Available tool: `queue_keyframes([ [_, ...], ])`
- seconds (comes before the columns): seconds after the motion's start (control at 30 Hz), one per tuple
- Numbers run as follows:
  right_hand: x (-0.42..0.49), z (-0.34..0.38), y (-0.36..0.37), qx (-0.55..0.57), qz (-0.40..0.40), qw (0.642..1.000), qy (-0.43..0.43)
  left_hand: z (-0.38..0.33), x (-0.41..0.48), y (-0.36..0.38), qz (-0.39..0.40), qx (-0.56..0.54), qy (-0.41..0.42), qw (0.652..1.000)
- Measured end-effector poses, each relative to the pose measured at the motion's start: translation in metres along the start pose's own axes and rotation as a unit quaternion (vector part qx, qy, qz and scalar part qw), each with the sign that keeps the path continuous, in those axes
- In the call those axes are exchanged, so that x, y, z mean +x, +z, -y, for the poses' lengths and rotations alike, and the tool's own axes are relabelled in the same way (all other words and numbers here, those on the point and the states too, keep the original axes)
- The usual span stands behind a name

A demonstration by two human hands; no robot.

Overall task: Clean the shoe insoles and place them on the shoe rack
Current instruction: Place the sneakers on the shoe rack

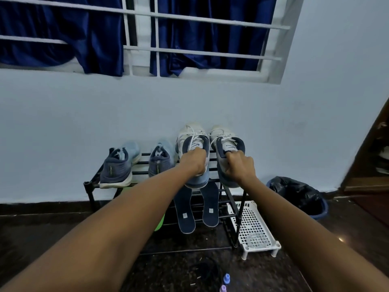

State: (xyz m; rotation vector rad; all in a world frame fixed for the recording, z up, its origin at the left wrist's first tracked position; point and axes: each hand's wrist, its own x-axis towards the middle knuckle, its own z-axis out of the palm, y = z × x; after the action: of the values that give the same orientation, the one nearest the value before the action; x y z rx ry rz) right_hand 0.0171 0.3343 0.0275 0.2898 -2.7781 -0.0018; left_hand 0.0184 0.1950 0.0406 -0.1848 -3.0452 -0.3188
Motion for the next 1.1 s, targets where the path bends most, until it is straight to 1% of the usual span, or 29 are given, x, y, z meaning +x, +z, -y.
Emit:
queue_keyframes([
  [0.33,0.022,-0.002,0.031,0.002,0.046,0.999,-0.001,0.018,0.042,0.024,0.024,0.009,-0.003,1.000],
  [0.5,0.033,-0.005,0.039,0.031,0.042,0.998,0.024,0.021,0.058,0.037,0.045,0.002,0.006,0.999],
  [0.73,0.048,-0.003,0.043,0.025,0.046,0.998,0.020,0.024,0.072,0.036,0.052,-0.004,-0.001,0.999],
  [0.83,0.050,-0.002,0.047,0.018,0.041,0.999,0.020,0.025,0.075,0.038,0.040,-0.008,0.005,0.999],
  [1.0,0.051,-0.005,0.056,0.021,0.033,0.999,0.021,0.030,0.076,0.045,-0.003,-0.025,0.018,1.000],
  [1.1,0.048,-0.005,0.062,0.040,0.015,0.999,0.013,0.034,0.071,0.050,-0.019,-0.014,0.033,0.999],
])
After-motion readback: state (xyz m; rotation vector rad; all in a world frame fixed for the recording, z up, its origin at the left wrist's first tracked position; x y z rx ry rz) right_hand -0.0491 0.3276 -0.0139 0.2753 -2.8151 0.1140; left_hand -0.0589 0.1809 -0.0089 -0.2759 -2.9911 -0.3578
